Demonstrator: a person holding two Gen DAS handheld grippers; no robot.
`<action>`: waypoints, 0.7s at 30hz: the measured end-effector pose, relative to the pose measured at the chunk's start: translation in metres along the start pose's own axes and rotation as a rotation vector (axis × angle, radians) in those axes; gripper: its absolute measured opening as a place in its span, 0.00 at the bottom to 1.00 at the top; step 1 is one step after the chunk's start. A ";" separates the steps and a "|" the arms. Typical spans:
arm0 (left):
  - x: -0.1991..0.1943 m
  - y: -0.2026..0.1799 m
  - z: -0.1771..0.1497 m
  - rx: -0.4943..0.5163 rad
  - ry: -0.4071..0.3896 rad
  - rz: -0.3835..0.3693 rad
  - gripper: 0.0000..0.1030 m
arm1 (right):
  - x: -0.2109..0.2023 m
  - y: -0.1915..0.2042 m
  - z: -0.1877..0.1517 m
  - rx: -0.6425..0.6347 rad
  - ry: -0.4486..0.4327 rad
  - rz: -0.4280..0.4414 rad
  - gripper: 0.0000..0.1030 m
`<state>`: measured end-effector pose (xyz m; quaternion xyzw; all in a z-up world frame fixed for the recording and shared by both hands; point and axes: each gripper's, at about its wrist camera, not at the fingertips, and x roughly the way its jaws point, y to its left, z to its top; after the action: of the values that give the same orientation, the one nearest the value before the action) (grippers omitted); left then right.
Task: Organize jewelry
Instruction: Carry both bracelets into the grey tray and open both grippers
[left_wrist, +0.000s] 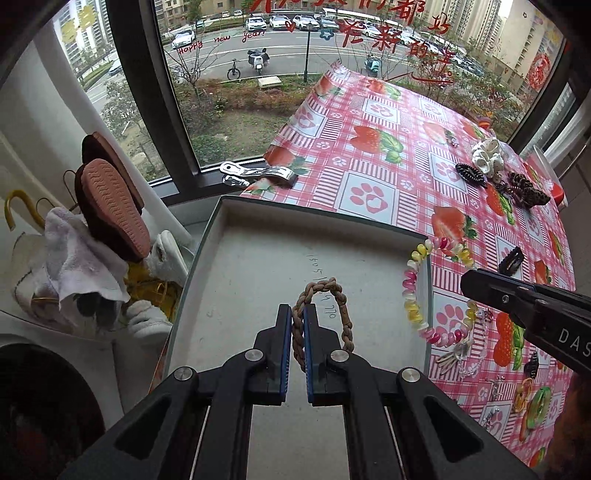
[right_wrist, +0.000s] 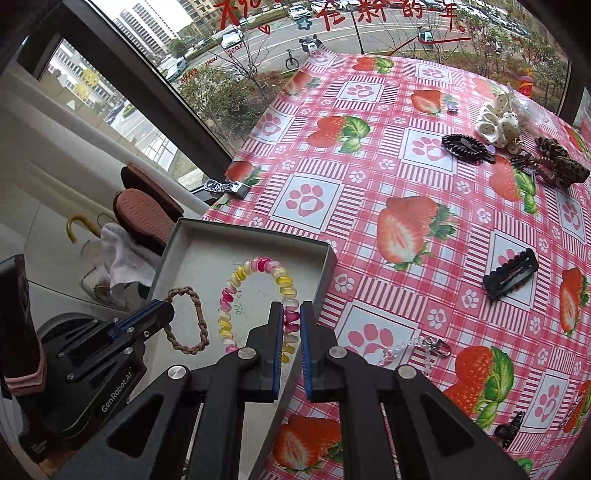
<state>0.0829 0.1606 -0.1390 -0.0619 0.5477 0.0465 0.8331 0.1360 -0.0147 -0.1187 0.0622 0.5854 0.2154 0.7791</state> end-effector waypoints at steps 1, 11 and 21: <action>0.004 0.003 0.000 -0.004 0.002 0.003 0.12 | 0.006 0.004 0.002 -0.009 0.009 -0.004 0.09; 0.049 0.013 0.000 -0.022 0.061 0.023 0.13 | 0.058 0.022 0.010 -0.056 0.066 -0.057 0.09; 0.065 0.015 -0.007 -0.031 0.104 0.051 0.13 | 0.097 0.018 0.007 -0.047 0.128 -0.091 0.10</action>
<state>0.1002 0.1749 -0.2020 -0.0630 0.5909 0.0727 0.8009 0.1588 0.0421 -0.1959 0.0031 0.6310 0.1970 0.7503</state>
